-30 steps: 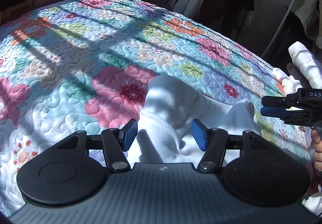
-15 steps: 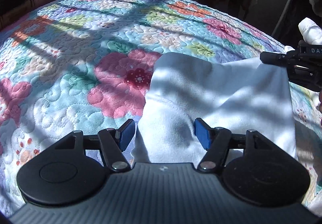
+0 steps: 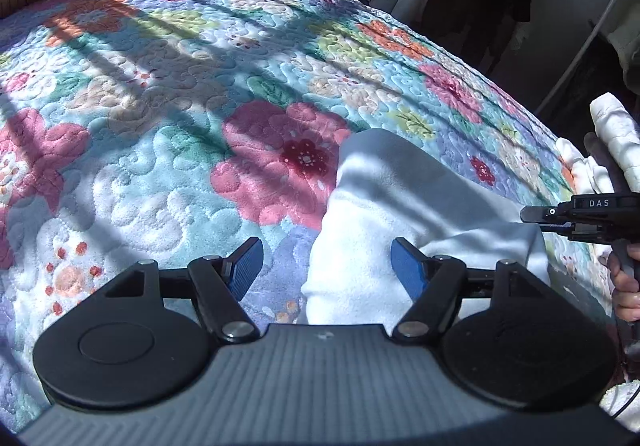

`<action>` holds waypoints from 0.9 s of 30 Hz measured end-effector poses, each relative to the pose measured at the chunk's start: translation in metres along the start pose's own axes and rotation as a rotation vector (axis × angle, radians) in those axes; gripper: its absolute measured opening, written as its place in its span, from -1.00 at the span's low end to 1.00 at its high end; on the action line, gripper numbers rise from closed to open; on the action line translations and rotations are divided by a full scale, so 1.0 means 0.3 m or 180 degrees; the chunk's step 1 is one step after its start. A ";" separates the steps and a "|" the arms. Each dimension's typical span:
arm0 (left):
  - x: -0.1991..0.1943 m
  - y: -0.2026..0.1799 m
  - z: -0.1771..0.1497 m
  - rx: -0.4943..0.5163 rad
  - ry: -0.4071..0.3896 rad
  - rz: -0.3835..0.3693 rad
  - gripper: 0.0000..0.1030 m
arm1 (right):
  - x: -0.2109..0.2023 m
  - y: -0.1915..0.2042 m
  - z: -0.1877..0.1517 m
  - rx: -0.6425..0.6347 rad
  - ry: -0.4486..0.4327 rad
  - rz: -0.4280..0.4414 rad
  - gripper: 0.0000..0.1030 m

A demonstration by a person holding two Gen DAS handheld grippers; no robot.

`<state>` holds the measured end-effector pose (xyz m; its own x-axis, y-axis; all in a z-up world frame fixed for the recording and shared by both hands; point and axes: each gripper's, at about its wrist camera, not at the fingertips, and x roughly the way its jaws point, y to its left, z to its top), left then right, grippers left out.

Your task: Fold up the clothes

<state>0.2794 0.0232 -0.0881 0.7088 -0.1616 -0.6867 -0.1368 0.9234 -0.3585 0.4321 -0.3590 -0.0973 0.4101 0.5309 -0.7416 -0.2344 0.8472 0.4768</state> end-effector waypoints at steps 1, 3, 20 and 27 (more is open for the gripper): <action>-0.005 0.004 0.005 0.0006 -0.0016 -0.0015 0.37 | -0.015 0.009 -0.010 -0.0073 -0.0052 -0.0191 -0.25; -0.008 0.004 0.019 0.0032 -0.0043 -0.0053 0.35 | -0.045 0.031 -0.028 -0.0252 -0.0178 -0.0619 -0.20; 0.395 -0.090 0.181 0.0566 0.0616 -0.0391 0.06 | 0.080 0.203 -0.101 -0.0584 0.0196 0.0210 -0.21; 0.347 -0.118 0.174 0.0762 0.0263 -0.0337 -0.68 | 0.020 0.218 -0.100 -0.0888 -0.0056 0.0118 -0.75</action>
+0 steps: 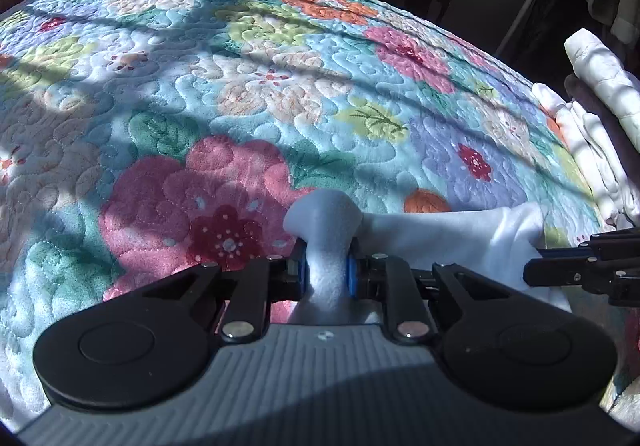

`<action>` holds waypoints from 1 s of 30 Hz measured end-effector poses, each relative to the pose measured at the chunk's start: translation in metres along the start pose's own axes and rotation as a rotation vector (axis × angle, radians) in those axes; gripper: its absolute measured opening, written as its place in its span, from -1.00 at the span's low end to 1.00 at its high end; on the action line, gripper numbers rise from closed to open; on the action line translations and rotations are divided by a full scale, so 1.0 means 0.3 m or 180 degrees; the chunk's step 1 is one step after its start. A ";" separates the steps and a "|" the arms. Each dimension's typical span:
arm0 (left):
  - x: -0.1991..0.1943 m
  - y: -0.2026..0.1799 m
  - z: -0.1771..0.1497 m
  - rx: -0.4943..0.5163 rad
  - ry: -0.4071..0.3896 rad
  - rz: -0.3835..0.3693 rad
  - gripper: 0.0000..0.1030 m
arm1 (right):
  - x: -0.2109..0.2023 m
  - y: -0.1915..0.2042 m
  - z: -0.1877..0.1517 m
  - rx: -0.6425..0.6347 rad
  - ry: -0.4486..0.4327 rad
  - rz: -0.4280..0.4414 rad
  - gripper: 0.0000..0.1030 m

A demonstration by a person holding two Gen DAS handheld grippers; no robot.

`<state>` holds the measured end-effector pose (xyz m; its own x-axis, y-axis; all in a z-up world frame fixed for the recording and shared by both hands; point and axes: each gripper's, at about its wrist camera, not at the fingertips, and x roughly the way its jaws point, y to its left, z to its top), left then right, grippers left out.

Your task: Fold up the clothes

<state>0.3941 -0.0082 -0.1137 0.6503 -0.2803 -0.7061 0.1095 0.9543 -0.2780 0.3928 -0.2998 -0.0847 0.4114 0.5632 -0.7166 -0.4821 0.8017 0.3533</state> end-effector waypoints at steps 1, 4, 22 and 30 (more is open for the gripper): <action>-0.013 -0.005 -0.002 0.0030 -0.0066 0.0003 -0.69 | -0.016 0.000 -0.001 -0.0006 -0.0038 -0.0059 -0.75; -0.041 -0.002 -0.004 0.0018 -0.0201 -0.0052 -0.69 | -0.094 0.006 -0.007 0.0031 -0.0424 -0.0294 -0.71; -0.223 0.001 -0.047 -0.0352 -0.0244 -0.0093 0.02 | 0.055 0.111 -0.082 -0.0888 0.0285 -0.0776 -0.53; -0.189 -0.020 -0.157 -0.0087 0.0154 0.0318 0.10 | -0.003 0.016 -0.030 -0.0490 0.0209 -0.1019 0.05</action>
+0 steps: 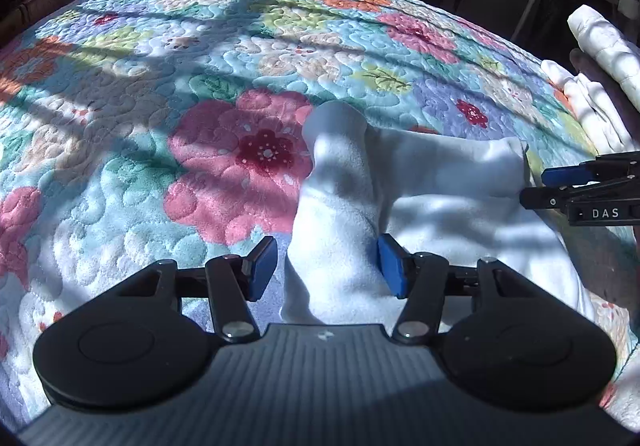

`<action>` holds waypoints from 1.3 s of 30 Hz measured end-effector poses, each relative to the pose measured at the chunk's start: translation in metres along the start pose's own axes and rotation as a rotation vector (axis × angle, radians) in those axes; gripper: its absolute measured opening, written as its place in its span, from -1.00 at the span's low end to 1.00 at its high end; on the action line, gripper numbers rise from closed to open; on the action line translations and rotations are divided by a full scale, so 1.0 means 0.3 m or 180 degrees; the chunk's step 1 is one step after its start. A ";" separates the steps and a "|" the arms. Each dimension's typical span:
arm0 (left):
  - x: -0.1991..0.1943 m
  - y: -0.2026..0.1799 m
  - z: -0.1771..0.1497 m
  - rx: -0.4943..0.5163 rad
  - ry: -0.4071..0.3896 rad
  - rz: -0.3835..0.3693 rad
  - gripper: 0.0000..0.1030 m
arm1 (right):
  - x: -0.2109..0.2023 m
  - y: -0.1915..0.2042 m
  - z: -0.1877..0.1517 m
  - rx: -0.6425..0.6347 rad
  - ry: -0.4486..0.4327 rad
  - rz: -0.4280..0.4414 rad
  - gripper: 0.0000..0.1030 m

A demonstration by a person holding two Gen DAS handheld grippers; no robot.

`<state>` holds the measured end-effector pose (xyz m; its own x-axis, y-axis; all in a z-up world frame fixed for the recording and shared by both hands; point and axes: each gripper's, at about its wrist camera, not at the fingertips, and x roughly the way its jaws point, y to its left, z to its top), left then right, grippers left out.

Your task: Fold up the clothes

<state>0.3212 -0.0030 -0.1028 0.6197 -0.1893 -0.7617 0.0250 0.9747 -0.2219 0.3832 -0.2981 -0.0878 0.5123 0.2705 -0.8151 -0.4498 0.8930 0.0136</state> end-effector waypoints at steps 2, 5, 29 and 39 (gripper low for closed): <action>-0.001 0.011 0.029 -0.0068 0.0005 -0.0063 0.10 | -0.004 -0.062 0.014 0.0375 -0.0002 0.0184 0.07; 0.000 0.009 0.080 -0.0024 -0.0148 -0.0093 0.14 | 0.011 -0.137 0.025 0.0902 -0.0062 0.0450 0.16; 0.125 0.028 0.143 -0.0257 -0.0329 -0.0019 0.00 | 0.157 -0.132 0.046 0.0857 -0.0331 0.0537 -0.64; -0.147 0.004 0.010 0.0076 -0.0606 0.0366 0.33 | -0.099 -0.115 0.046 0.0756 -0.0421 0.0135 0.02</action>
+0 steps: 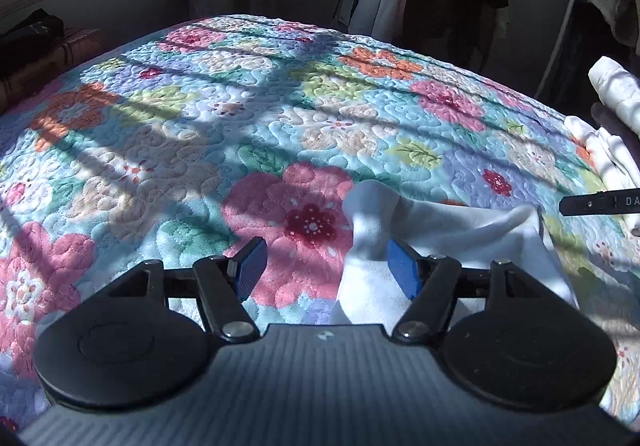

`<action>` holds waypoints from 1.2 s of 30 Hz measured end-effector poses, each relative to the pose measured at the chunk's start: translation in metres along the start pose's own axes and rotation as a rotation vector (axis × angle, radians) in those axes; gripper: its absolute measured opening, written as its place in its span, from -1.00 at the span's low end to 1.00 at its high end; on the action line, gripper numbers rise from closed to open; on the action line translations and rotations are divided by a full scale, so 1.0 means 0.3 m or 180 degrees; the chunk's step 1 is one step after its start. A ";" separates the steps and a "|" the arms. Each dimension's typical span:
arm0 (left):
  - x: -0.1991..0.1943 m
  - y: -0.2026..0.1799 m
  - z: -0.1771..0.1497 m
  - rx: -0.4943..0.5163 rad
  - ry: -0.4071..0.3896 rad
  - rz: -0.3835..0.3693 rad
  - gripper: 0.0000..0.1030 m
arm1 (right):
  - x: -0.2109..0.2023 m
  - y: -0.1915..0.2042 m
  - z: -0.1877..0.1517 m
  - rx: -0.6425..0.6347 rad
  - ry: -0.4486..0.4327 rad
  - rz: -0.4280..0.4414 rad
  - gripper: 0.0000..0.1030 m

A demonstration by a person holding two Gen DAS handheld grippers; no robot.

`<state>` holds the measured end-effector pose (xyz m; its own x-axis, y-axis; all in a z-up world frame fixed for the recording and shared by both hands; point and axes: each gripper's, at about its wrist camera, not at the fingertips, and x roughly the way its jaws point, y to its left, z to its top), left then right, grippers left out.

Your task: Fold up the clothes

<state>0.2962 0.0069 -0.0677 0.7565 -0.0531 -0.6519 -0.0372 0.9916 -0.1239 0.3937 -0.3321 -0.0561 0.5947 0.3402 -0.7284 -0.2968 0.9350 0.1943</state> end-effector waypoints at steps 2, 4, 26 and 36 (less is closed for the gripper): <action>-0.049 -0.005 -0.025 0.0095 0.0054 0.0055 0.38 | -0.088 0.004 0.018 -0.0022 0.0109 0.0211 0.06; -0.097 -0.011 -0.046 0.0224 0.0182 0.0185 0.39 | -0.147 0.019 0.034 -0.0111 0.0433 0.0400 0.14; -0.363 0.138 -0.333 -0.0512 0.1056 -0.0121 0.55 | -0.635 -0.128 -0.607 0.1142 0.0715 0.0966 0.21; -0.508 -0.056 -0.326 0.0165 0.1050 -0.0330 0.59 | -0.731 0.133 -0.607 0.0613 0.0324 0.0850 0.26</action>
<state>0.1177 -0.0132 -0.0394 0.5024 -0.1806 -0.8456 0.0683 0.9832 -0.1694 0.1153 -0.3877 -0.0083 0.4345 0.5729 -0.6950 -0.2799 0.8193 0.5004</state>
